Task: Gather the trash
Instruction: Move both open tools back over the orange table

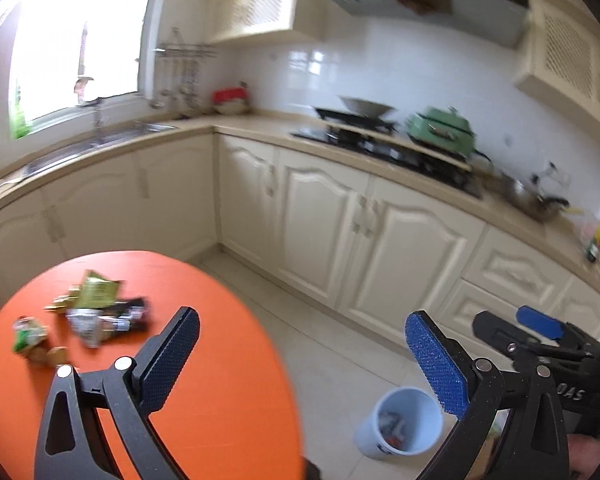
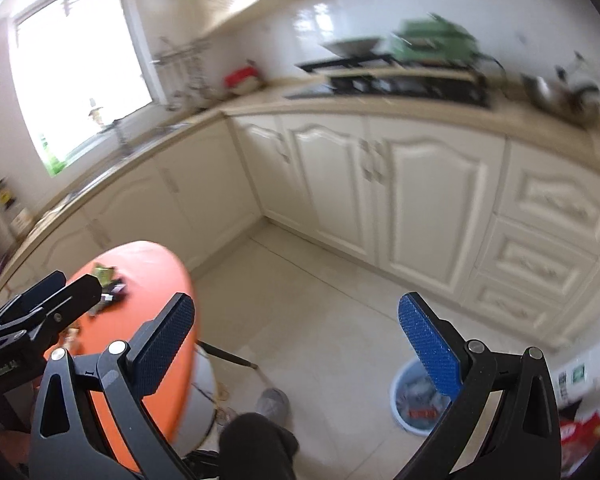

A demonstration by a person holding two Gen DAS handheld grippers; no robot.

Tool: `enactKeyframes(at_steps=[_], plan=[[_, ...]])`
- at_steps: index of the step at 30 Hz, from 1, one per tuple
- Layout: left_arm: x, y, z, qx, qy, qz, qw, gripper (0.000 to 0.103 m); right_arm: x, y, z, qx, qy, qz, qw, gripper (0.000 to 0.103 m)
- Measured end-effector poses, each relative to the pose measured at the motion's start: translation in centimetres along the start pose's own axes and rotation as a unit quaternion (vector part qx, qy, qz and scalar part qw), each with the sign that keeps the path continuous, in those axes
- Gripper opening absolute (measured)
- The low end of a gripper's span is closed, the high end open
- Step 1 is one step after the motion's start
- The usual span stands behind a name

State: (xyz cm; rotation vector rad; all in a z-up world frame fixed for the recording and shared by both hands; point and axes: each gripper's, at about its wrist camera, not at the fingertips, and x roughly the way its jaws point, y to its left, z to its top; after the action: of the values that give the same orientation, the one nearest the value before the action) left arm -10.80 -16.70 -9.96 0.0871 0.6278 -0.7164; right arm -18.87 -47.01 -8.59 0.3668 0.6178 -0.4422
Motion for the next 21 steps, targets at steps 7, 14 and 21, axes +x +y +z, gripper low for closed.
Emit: enactKeyframes(at_steps=[7,14,21], plan=[[-9.5,6.2,-1.6,-0.052,-0.029,0.061,0.9963,0.102,-1.2,9.3,1.0,-0.06,-0.026,0.071,0.995,0.103],[-17.3,9.8,-3.9,-0.09,-0.061,0.125,0.9862,0.102,-1.9,16.7,-0.1,-0.107,-0.029,0.13,0.985,0.103],[-24.0,11.5,-7.2,-0.123,-0.083,0.177,0.973,0.102,-2.7,21.9,-1.7,-0.15,-0.029,0.171,0.973,0.103]])
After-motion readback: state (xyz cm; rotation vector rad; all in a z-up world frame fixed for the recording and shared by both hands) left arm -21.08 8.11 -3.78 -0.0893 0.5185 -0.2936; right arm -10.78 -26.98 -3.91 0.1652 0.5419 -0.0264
